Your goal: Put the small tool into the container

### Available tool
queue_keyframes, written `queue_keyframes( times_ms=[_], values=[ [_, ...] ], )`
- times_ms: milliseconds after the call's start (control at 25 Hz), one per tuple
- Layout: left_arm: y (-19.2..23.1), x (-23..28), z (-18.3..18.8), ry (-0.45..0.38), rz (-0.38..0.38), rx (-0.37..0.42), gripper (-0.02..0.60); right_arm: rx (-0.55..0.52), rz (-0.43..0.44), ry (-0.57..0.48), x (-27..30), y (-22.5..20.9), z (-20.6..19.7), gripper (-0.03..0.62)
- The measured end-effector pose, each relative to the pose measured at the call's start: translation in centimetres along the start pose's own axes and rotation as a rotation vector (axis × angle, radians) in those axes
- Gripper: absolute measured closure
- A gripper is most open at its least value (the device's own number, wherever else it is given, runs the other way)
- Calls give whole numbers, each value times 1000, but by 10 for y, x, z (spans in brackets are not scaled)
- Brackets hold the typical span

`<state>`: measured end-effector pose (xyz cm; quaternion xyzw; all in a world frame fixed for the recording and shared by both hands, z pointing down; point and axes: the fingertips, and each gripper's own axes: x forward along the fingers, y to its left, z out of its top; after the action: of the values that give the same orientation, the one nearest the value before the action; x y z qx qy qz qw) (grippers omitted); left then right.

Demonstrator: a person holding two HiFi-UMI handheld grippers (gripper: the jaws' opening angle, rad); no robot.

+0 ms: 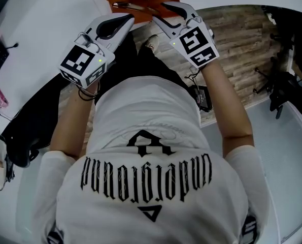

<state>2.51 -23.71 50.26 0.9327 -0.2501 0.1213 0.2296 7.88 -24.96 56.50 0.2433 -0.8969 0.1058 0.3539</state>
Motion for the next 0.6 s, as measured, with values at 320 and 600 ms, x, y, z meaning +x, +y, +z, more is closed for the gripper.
queue_keyframes(
  times_ms=[320, 600],
  values=[
    [-52, -4, 42, -85, -10, 56, 566, 28, -39, -128, -72, 19, 31, 444],
    [-84, -26, 78, -168, 7, 114, 566, 14, -78, -212, -122, 36, 54, 444]
  ],
)
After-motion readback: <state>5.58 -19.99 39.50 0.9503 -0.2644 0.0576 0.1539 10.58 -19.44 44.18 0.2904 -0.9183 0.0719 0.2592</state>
